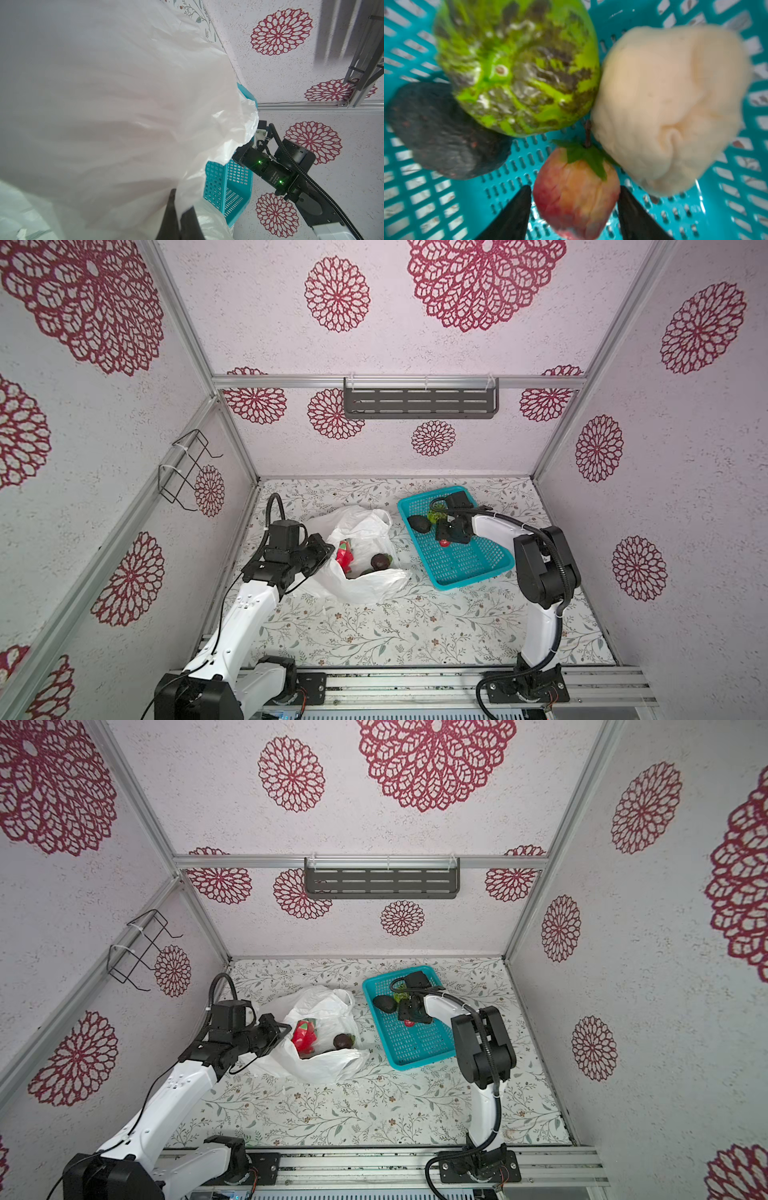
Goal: Place the fruits into the plastic bag
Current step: 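Return the right gripper to the basket and grasp the red-yellow apple, then carry the red-yellow apple into the bag with the right gripper and release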
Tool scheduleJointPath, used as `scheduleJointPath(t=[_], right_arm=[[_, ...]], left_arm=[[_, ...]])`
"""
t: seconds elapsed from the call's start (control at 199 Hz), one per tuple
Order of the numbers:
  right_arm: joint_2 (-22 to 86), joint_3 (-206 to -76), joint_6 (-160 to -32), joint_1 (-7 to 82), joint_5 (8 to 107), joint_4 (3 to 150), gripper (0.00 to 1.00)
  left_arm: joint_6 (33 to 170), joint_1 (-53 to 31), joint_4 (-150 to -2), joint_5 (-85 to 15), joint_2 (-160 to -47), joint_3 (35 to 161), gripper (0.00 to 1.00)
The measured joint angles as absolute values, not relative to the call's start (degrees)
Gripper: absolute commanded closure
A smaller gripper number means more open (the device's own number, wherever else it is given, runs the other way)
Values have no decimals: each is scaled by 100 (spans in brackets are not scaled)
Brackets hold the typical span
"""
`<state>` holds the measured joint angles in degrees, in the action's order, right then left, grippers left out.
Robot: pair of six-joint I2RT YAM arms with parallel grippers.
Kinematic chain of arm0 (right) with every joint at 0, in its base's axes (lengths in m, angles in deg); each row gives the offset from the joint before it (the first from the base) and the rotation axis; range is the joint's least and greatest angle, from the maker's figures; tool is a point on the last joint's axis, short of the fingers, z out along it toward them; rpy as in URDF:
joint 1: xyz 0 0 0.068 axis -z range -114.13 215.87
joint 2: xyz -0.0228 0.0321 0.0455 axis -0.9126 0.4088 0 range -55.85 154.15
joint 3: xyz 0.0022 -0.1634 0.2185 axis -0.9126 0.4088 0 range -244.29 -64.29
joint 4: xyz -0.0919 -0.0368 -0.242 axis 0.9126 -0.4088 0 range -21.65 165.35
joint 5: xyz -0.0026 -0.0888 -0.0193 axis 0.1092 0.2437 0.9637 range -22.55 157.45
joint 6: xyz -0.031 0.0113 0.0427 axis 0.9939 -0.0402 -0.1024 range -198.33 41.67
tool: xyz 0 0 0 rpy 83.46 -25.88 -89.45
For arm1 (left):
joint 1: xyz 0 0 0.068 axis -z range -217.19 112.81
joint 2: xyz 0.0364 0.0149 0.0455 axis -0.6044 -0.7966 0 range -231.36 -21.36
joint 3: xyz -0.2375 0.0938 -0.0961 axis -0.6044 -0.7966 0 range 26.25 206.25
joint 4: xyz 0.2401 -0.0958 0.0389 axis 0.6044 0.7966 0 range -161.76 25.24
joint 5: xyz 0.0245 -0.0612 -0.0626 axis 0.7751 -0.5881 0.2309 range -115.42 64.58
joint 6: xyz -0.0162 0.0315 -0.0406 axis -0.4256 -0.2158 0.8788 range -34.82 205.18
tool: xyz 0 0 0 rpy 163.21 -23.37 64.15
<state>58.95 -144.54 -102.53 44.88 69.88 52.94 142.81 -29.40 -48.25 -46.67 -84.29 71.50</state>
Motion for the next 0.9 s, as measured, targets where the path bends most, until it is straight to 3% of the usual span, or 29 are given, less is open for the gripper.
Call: scheduleJointPath(t=[0.115, 0.196, 0.477, 0.638, 0.904], right_arm=[[5913, -14462, -10196, 4486, 7012, 5390, 62], [5893, -14408, -10194, 4486, 6999, 5455, 64], [4322, -13278, -10131, 4346, 6033, 5917, 64], [3415, -13171, -9807, 3596, 5065, 6308, 61], [4320, -13769, -9506, 2173, 3666, 6349, 59]], left_arm=[[14276, -2940, -4827, -4667, -8451, 7152, 100], [14261, -2940, -4834, -4672, -8493, 7152, 100], [14239, -2940, -4862, -4746, -8690, 7152, 100], [14239, -2940, -4902, -4777, -8740, 7152, 100], [14244, -2935, -5013, -4785, -8738, 7150, 100]])
